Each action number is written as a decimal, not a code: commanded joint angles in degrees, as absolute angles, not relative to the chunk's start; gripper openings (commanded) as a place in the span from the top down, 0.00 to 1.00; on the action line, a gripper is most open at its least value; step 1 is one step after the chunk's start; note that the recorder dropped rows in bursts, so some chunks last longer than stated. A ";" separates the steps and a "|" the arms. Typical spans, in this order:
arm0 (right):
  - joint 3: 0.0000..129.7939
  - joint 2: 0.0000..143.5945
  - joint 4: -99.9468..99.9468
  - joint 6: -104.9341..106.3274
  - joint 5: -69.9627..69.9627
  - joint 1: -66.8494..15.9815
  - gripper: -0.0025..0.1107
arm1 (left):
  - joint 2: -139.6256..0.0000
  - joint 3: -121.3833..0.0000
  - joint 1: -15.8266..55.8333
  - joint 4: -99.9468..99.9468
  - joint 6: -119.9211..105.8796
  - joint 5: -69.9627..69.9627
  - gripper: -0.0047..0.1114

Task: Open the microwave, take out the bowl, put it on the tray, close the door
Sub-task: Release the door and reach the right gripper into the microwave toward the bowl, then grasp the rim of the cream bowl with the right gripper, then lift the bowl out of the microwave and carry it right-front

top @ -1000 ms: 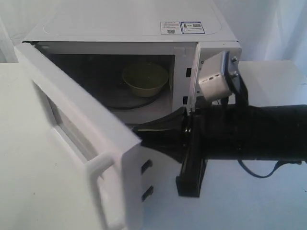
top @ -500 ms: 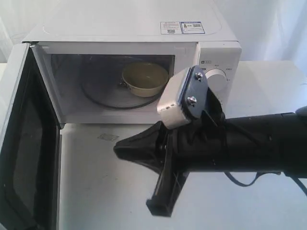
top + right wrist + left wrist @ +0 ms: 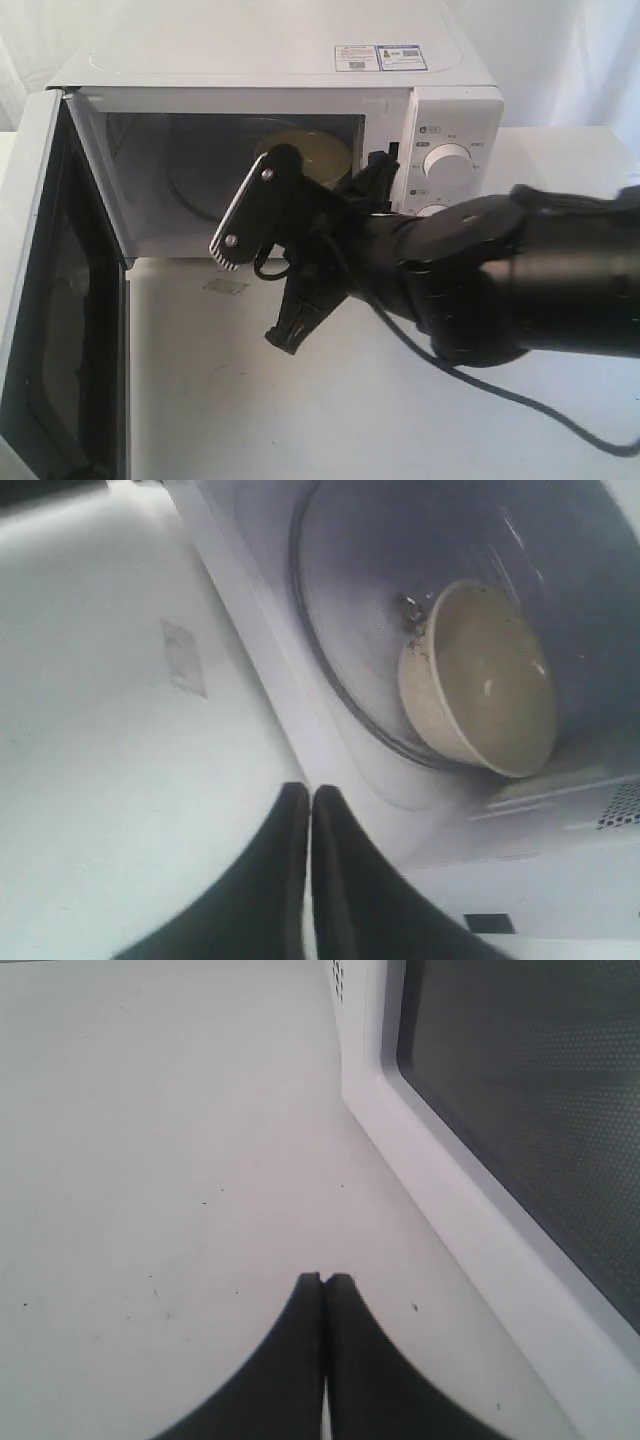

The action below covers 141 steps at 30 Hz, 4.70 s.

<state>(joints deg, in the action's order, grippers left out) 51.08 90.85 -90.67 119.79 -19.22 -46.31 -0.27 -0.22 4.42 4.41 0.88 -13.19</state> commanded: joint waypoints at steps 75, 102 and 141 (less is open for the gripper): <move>82.43 120.80 -86.61 121.19 -23.16 -37.57 0.98 | 0.00 0.00 4.47 4.68 1.21 -13.31 0.96; 52.86 92.19 -84.88 102.43 7.31 -47.95 0.98 | 0.00 0.00 4.47 4.68 1.21 -13.31 0.96; 43.15 85.17 12.08 0.00 38.69 -35.98 0.98 | 0.00 0.00 4.47 4.68 1.21 -13.31 0.96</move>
